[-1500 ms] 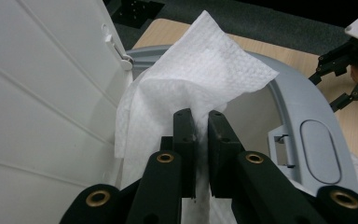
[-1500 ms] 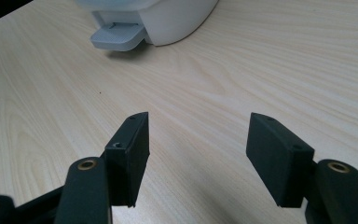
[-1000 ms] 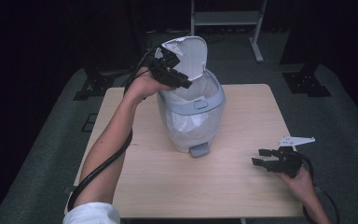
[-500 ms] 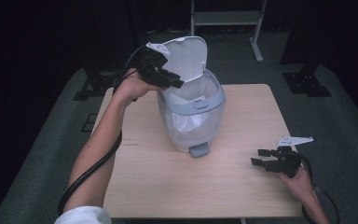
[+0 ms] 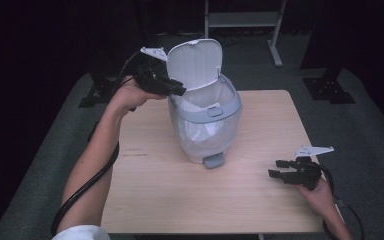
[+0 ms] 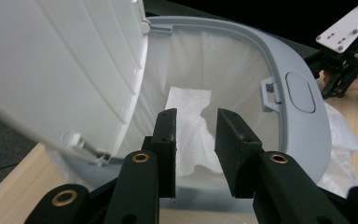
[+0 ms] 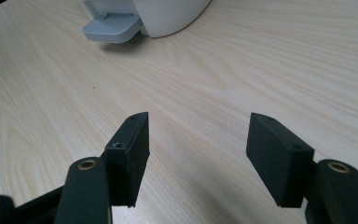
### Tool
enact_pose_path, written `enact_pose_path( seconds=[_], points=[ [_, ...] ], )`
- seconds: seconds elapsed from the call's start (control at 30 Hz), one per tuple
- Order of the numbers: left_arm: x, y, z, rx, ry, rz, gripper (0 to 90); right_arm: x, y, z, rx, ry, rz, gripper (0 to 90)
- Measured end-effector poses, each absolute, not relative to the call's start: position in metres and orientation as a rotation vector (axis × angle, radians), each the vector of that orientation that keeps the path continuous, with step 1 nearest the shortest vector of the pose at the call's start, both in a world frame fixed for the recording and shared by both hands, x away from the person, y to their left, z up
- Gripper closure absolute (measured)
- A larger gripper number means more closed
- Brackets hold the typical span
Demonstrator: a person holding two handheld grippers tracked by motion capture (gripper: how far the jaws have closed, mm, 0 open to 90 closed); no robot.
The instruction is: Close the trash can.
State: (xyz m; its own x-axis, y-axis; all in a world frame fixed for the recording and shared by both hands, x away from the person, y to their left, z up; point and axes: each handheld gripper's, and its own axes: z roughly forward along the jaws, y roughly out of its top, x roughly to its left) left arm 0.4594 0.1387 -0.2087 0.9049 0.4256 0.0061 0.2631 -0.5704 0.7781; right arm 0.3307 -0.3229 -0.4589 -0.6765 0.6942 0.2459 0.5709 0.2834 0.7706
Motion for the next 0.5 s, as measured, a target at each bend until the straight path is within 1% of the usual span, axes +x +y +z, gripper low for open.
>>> enact_pose_path(
  seconds=[0.23, 0.5],
  points=[
    [0.461, 0.151, -0.209, 2.206, 0.501, 0.241, 69.8, 0.332, -0.323, -0.461, 1.198, 2.406, 1.346, 38.3],
    [0.465, 0.167, -0.210, 2.205, 0.522, 0.243, 76.9, 0.333, -0.323, -0.462, 1.208, 2.404, 1.340, 38.3]
  ],
)
